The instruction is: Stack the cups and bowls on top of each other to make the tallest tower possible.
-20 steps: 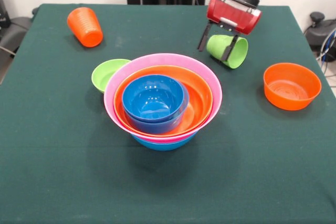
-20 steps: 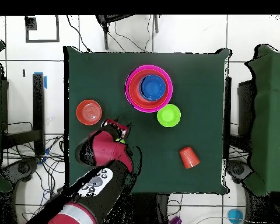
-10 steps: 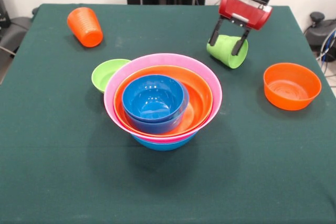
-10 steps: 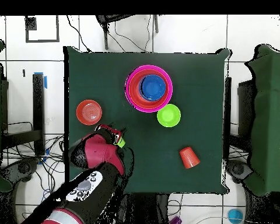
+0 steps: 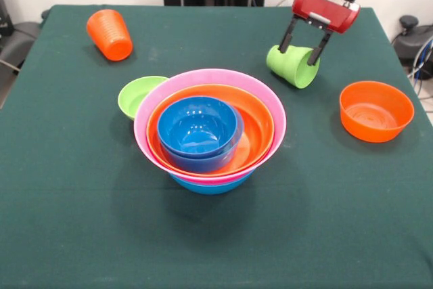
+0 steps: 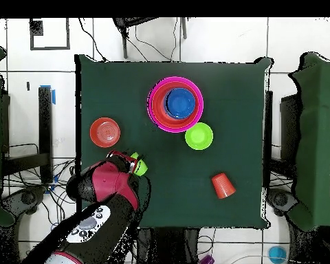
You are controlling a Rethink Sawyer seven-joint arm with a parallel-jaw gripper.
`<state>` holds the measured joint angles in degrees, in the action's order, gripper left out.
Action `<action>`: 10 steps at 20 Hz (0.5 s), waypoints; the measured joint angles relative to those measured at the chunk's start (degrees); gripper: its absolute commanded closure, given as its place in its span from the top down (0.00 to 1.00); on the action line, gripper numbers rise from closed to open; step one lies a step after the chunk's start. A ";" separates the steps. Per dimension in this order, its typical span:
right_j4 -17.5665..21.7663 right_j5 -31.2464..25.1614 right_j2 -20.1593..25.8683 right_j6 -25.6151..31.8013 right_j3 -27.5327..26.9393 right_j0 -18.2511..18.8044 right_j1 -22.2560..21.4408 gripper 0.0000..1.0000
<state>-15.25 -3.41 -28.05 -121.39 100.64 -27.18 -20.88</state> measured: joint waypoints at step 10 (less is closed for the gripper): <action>-0.44 0.01 -0.05 0.00 0.00 -0.04 0.36 1.00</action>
<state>-15.69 -3.40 -28.10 -121.39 100.64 -27.22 -20.52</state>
